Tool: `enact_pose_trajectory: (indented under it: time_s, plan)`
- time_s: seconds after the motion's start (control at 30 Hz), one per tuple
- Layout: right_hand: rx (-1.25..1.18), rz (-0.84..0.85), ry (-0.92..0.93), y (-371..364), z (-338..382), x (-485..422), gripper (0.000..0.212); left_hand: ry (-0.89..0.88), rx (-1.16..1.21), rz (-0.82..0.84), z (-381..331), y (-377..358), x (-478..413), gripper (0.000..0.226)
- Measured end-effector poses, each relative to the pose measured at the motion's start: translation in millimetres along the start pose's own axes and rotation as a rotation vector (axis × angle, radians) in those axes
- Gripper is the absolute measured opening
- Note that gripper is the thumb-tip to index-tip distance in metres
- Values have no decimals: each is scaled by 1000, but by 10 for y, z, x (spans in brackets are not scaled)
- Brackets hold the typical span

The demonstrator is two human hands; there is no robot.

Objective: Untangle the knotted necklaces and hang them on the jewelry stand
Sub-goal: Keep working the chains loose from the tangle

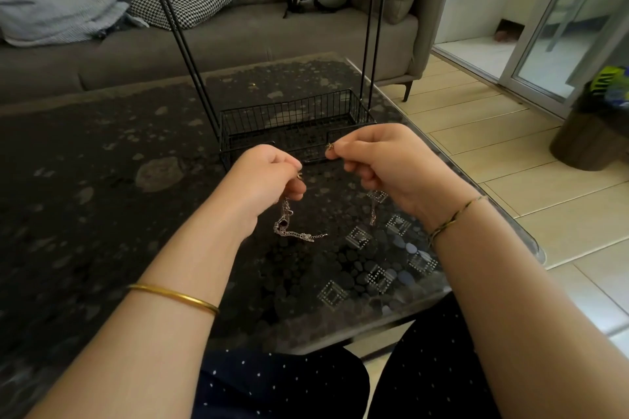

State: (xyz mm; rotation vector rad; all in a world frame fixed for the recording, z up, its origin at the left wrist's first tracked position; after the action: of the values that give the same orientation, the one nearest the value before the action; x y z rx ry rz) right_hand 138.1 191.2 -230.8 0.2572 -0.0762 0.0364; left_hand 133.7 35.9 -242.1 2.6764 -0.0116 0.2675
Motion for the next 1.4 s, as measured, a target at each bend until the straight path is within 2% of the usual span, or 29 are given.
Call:
enact_pose_trajectory:
  time_s: [0.23, 0.5, 0.73, 0.93, 1.17, 1.3, 1.4]
  plan:
    - [-62, -35, -4, 9, 2, -4, 21, 15, -79, 116, 18, -71, 32, 23]
    - [73, -137, -26, 72, -44, -34, 16, -90, -205, 123, -27, -63, 35, 32]
    - [-256, -64, -106, 38, -59, -53, 9, -103, -462, 52, 74, -49, -21, 37]
    - [-566, 92, -82, -51, 50, -4, 12, -89, -423, 190, 133, -136, -30, 30]
    - [-720, 161, 0, -150, 128, -10, 23, -117, -406, 367, 139, -263, 9, 31]
    - [-776, 137, 19, -154, 140, -21, 29, -175, -278, 412, 26, -342, 77, 10]
    - [-800, 23, 4, -95, 105, -50, 33, -139, -299, 338, 36, -278, 45, 12]
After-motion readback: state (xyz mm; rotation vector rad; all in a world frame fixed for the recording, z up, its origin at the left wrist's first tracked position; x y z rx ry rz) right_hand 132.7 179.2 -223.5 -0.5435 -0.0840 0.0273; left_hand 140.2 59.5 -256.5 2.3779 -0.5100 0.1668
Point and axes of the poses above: each hand's wrist, its own x-axis away from the middle knuckle, its own y-axis out of the back of the hand, z = x × y, the point moved 4 cm from there along -x, towards the middle knuckle, and after that the axes turned 1 degree about x, right-handed, at the moved point
